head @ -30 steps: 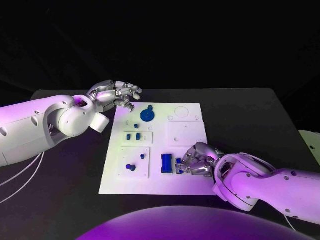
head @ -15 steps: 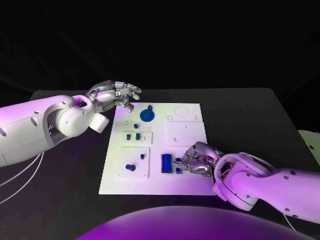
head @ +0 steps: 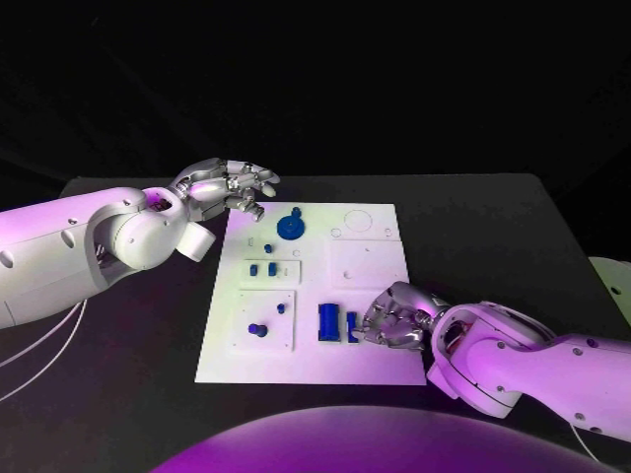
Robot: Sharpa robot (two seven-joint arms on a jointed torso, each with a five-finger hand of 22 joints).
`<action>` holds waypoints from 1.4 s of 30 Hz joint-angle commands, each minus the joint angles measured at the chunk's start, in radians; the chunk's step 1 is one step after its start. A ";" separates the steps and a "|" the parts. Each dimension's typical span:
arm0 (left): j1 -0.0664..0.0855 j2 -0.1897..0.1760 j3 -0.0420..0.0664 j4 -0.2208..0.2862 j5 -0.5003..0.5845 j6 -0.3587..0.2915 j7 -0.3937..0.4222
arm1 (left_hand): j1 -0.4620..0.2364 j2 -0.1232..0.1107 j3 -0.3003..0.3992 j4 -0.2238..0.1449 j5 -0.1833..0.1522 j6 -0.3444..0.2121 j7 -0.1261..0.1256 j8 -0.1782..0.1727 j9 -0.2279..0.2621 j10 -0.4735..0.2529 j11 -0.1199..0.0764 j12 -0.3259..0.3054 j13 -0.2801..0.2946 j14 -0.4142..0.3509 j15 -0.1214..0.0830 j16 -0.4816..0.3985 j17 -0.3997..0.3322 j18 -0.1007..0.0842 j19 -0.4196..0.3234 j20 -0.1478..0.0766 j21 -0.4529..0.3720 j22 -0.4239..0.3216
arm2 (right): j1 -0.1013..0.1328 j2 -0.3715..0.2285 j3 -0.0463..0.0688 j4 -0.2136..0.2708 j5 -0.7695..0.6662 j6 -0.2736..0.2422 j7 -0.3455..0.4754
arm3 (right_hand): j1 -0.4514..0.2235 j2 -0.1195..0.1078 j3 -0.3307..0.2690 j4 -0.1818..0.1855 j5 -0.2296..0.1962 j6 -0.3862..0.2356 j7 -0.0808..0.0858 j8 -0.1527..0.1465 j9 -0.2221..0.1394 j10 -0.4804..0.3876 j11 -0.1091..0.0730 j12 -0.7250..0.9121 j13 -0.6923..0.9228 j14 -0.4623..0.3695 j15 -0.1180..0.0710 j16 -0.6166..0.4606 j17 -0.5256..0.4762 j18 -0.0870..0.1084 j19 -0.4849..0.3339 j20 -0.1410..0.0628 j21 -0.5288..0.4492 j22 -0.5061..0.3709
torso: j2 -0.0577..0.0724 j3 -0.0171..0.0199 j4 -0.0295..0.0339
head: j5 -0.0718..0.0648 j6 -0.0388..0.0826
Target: Assemble the parts on the task board
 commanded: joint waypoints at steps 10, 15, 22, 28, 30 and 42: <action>0.000 0.002 0.001 0.001 -0.003 0.016 0.004 | 0.013 -0.001 0.000 0.005 0.004 -0.006 0.003 0.006 0.001 -0.004 -0.001 0.001 -0.001 -0.009 0.000 -0.007 0.000 0.010 -0.006 -0.002 -0.001 -0.001 | -0.001 0.010 0.000 -0.008 -0.012 0.046 0.014 | 0.014 0.003 0.007 0.003 -0.005 0.005 0.000 -0.004 -0.001 0.058 -0.001 0.006 0.195 0.108 -0.006 0.004 0.263 -0.010 0.007 -0.001 -0.002 0.005 | 0.001 0.0006 0.0006 | -0.004 0.000; 0.000 0.003 0.001 0.001 -0.003 0.017 0.004 | 0.013 -0.001 0.000 0.005 0.004 -0.006 0.003 0.006 0.001 -0.004 -0.001 0.001 -0.001 -0.009 0.000 -0.007 0.000 0.010 -0.006 -0.002 -0.001 -0.001 | -0.001 0.015 0.000 -0.012 -0.013 0.038 0.007 | -0.006 0.007 0.002 0.030 -0.003 0.011 0.002 -0.004 -0.001 0.059 0.000 0.007 0.196 0.108 -0.005 0.004 0.263 -0.011 0.008 -0.001 -0.003 0.006 | 0.001 -0.0007 0.0010 | -0.006 0.000; 0.000 0.003 0.001 0.000 -0.003 0.017 0.004 | 0.013 -0.001 0.000 0.005 0.004 -0.006 0.003 0.006 0.001 -0.004 -0.001 0.001 -0.001 -0.009 0.000 -0.007 0.000 0.010 -0.006 -0.002 -0.001 -0.001 | -0.001 0.019 0.000 -0.018 -0.021 0.030 -0.005 | -0.017 0.013 0.002 0.036 0.008 0.015 0.001 -0.003 -0.001 0.059 0.000 0.009 0.197 0.108 -0.005 0.004 0.263 -0.011 0.009 -0.001 -0.003 0.007 | 0.000 -0.0008 0.0017 | -0.006 0.000; 0.000 0.003 0.001 0.000 -0.003 0.017 0.004 | 0.013 -0.001 0.000 0.005 0.004 -0.006 0.003 0.006 0.001 -0.004 -0.001 0.001 -0.001 -0.009 0.000 -0.007 0.000 0.010 -0.006 -0.002 -0.001 -0.001 | -0.001 0.013 0.000 -0.013 -0.019 0.026 0.010 | -0.015 0.012 0.003 0.033 0.012 0.015 0.000 -0.003 0.000 0.059 -0.001 0.008 0.197 0.108 -0.006 0.004 0.263 -0.010 0.008 -0.001 -0.005 0.006 | 0.000 -0.0001 0.0005 | -0.003 0.000; 0.000 0.003 0.001 -0.001 -0.003 0.017 0.005 | 0.013 -0.001 0.000 0.005 0.004 -0.006 0.003 0.006 0.001 -0.004 -0.001 0.001 -0.001 -0.009 0.000 -0.007 0.000 0.010 -0.006 -0.002 -0.001 -0.001 | 0.000 0.009 0.000 -0.009 -0.008 0.028 0.022 | -0.015 0.011 0.002 0.033 0.013 0.015 0.000 -0.003 0.000 0.058 -0.001 0.007 0.196 0.108 -0.006 0.004 0.263 -0.010 0.008 -0.001 -0.006 0.006 | -0.001 0.0001 0.0003 | -0.003 0.000; 0.000 0.004 -0.007 -0.007 0.025 -0.017 0.029 | 0.013 -0.002 -0.005 0.012 0.003 -0.008 0.004 0.008 0.002 -0.005 0.001 0.002 -0.002 -0.017 0.001 -0.011 -0.012 0.011 -0.011 -0.001 -0.010 -0.005 | 0.090 -0.051 0.001 -0.007 0.241 0.068 0.332 | 0.054 0.004 0.027 0.009 -0.003 -0.081 0.035 -0.021 0.020 -0.058 0.030 -0.163 0.062 0.067 0.019 -0.071 0.114 0.041 -0.105 0.021 -0.361 -0.145 | -0.016 -0.0071 -0.0034 | -0.012 0.000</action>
